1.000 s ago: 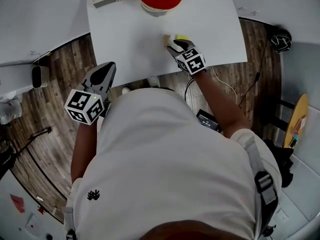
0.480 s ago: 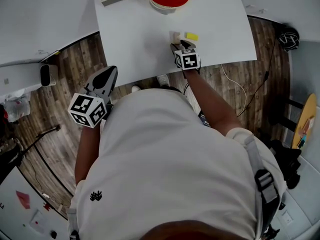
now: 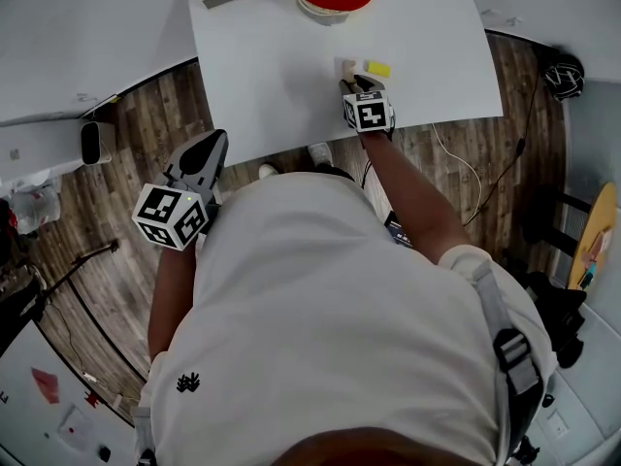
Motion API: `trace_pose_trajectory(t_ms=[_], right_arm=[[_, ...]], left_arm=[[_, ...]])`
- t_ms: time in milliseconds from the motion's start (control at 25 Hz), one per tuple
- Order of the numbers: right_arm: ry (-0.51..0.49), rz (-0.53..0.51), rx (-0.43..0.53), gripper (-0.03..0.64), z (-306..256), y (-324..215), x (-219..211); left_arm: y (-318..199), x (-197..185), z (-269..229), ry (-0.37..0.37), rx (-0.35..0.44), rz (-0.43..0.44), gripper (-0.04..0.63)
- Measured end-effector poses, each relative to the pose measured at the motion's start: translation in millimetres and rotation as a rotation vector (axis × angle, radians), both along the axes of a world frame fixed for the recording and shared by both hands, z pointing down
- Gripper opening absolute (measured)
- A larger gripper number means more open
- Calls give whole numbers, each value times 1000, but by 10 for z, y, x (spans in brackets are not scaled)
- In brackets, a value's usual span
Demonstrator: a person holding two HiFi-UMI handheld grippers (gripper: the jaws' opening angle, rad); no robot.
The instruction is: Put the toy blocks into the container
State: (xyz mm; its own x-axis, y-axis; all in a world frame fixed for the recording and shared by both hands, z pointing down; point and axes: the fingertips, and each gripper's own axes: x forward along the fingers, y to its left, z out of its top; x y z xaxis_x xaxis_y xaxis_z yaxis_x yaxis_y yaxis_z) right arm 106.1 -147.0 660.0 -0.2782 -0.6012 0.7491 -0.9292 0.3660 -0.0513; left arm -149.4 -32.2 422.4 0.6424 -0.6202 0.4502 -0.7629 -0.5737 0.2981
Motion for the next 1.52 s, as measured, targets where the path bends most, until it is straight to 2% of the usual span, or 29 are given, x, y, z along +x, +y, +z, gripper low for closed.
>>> trace_pose_trajectory(t_ms=[440,880,1160,1520], right_arm=[[28,-86,23,129,-141,27,7],[3,-217,58,129,-757,85,89],[8,-311,108,129,-1407,-172,229],[13,-469,159,129,-1990,-754,149]], left_arm=[[-42,96,-19,18,9,12,6],[-87,251,9,45,13,21,6],[-181,403,17,59,21,17,6],[-255,505,33,58,24,-31,6]])
